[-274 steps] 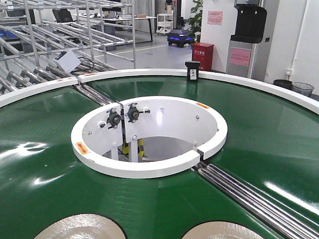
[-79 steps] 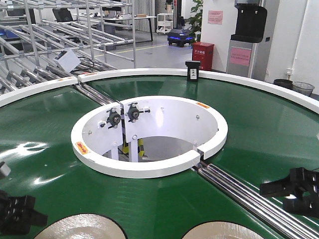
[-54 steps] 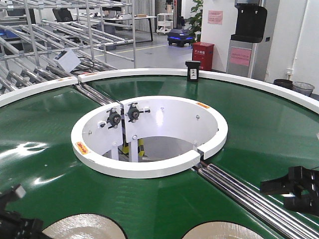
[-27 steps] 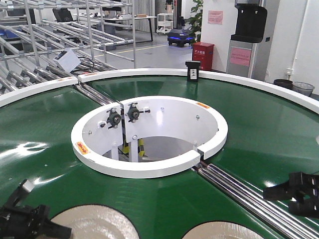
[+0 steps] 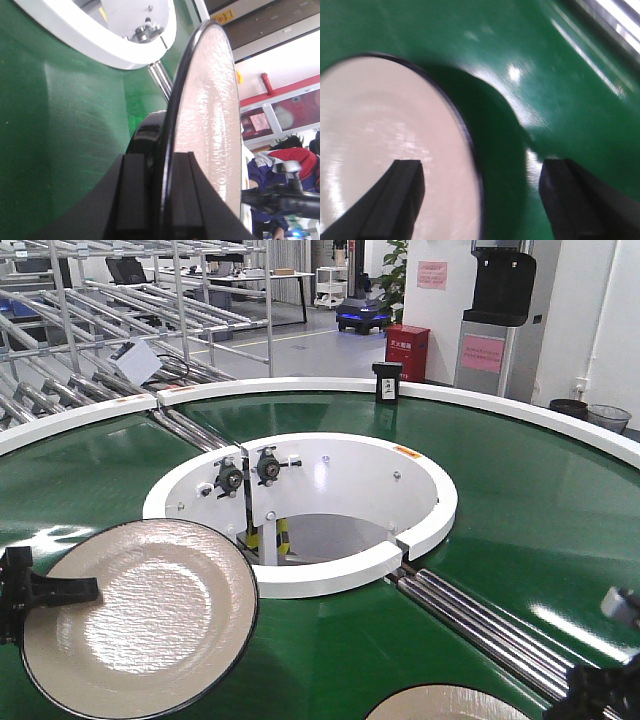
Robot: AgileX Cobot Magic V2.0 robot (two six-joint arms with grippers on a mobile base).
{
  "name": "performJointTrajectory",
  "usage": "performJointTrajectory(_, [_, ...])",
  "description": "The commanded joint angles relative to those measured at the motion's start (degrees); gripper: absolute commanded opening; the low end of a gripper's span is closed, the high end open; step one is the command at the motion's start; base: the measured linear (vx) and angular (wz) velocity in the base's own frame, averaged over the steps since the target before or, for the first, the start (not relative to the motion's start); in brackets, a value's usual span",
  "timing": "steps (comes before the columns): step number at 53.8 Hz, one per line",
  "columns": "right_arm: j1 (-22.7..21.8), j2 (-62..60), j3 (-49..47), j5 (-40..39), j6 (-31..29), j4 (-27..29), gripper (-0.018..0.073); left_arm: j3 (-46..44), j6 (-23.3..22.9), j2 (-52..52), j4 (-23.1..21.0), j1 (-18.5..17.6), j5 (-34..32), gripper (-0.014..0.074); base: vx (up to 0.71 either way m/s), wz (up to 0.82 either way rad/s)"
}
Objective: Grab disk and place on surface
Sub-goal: 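Grip each plate rim and lift both plates upright off the conveyor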
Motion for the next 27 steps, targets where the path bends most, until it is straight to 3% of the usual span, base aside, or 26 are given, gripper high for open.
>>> performJointTrajectory(1, [-0.14, 1.35, -1.77, 1.6, -1.55, 4.23, 0.0531, -1.46, -0.98, -3.71, -6.88, -0.05, 6.79, -0.0009, 0.0, 0.0])
performJointTrajectory(8, [0.72, 5.64, -1.77, 5.53, -6.35, 12.87, 0.0529, -1.46, -0.98, -3.67, -6.86, -0.05, 6.79, -0.0009, 0.0, 0.0])
performJointTrajectory(16, [4.07, 8.58, -1.77, 6.51, -9.86, 16.34, 0.0473, -1.46, -0.98, -3.67, -6.93, -0.05, 6.68, -0.0008, 0.0, 0.0])
performJointTrajectory(19, [4.7, 8.99, -1.77, 6.46, -10.97, 17.53, 0.035, -1.46, -0.98, -3.67, -6.88, -0.05, 6.68, -0.0008, 0.0, 0.0])
performJointTrajectory(25, [3.74, 8.46, -1.77, 6.78, -11.62, 20.68, -0.002, -1.46, -0.98, -3.67, -6.82, -0.05, 6.56, -0.0008, 0.0, 0.0])
performJointTrajectory(27, [3.1, 7.98, -1.77, 7.02, -11.52, 21.78, -0.0016, -1.46, -0.98, -3.67, -6.7, -0.05, 6.56, -0.0008, 0.0, 0.0])
